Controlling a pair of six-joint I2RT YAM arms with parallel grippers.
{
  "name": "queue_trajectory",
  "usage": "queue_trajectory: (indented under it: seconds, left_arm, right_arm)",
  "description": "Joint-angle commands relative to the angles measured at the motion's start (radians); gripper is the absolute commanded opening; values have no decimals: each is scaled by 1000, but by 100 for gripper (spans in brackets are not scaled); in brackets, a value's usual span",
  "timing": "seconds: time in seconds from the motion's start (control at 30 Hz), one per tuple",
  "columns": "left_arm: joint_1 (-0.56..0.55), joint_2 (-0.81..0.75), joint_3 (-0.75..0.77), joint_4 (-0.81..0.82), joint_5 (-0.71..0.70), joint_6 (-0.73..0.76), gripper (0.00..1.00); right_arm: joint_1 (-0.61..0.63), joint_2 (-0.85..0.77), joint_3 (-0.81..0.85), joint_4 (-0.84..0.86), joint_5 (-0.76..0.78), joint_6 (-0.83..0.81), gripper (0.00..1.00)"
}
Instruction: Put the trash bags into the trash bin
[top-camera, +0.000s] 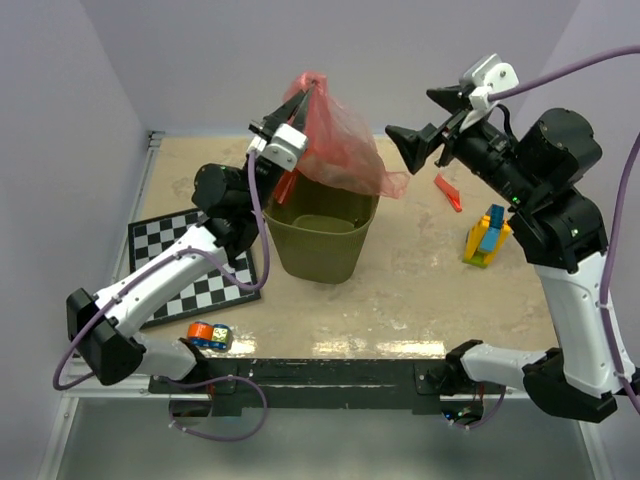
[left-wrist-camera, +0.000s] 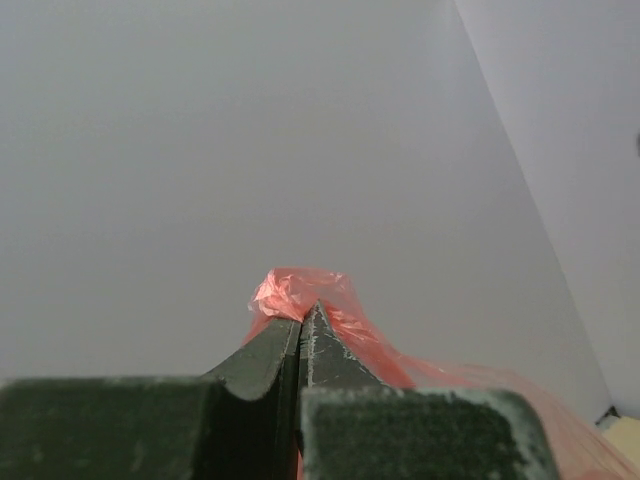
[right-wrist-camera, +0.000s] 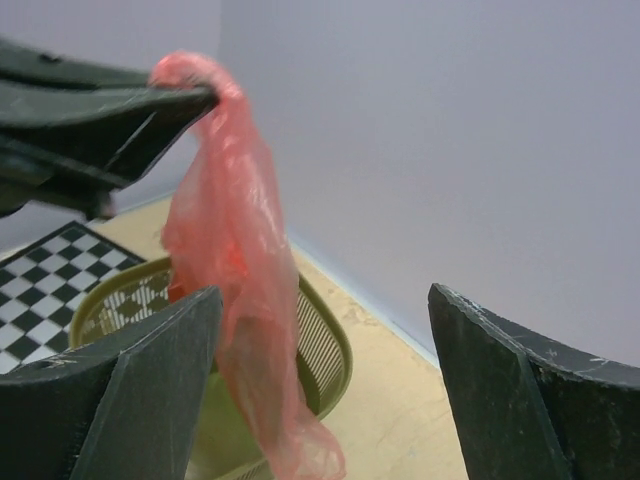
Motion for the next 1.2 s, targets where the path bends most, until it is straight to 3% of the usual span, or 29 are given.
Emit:
queue_trajectory:
  seconds: [0.0,0.1,0.27,0.43,0.63,0.8,1.07,1.17]
  left_arm:
    - [-1,-137,-85,-89,161,-64,0]
    - [-6,-219,-158,-172,230,-54,0]
    - [-8,-339,-243,-319,343,22,0]
    - [-8,-398,-266,-426,281,0,0]
    - [-8,-422,-285,-442,238,9,0]
    - [-8,-419,-281,-457,173,6,0]
    - [-8,-422,-281,-456,126,17,0]
    - [-8,-425,-280,-445,123,32,0]
  right_arm:
    - [-11,31,-39,162,42,52,87]
    - [-12,67,-91,205,-57,31,87]
    - [-11,158,-119,131,-217,-26,86]
    - [-11,120,-203,206,-287,-69,91]
    - [-11,156,-188,182,-364,-111,88]
    - [-13,108,-160,246,-321,-133,91]
    - [-12,123,-133,38,-571,-255,91]
    - [-11,155,-137,16,-591,-267,87]
